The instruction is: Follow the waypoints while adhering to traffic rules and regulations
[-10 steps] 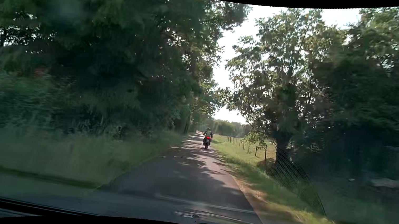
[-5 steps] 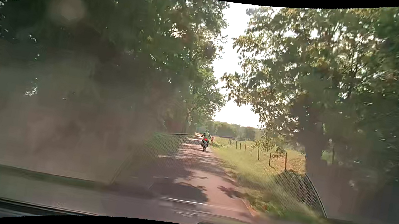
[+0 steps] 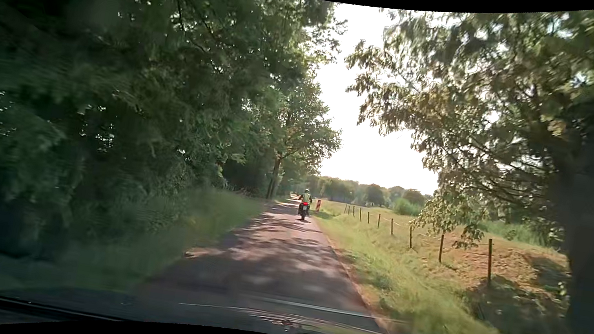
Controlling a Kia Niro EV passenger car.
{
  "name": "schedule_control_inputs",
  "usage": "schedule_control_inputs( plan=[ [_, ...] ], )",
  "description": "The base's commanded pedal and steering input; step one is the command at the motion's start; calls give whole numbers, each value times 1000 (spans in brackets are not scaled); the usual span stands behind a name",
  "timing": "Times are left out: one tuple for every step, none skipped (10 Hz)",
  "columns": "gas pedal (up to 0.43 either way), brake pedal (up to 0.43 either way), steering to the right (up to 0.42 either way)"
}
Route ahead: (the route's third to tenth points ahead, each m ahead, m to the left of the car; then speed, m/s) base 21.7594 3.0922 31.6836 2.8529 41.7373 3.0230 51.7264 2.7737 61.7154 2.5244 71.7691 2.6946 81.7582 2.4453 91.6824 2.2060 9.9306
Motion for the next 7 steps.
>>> schedule_control_inputs(
  plan=[
    [209, 0, 3],
    [209, 0, 2],
    [209, 0, 2],
    [209, 0, 1],
    [209, 0, 1],
    [209, 0, 1],
    [209, 0, 1]
  ],
)
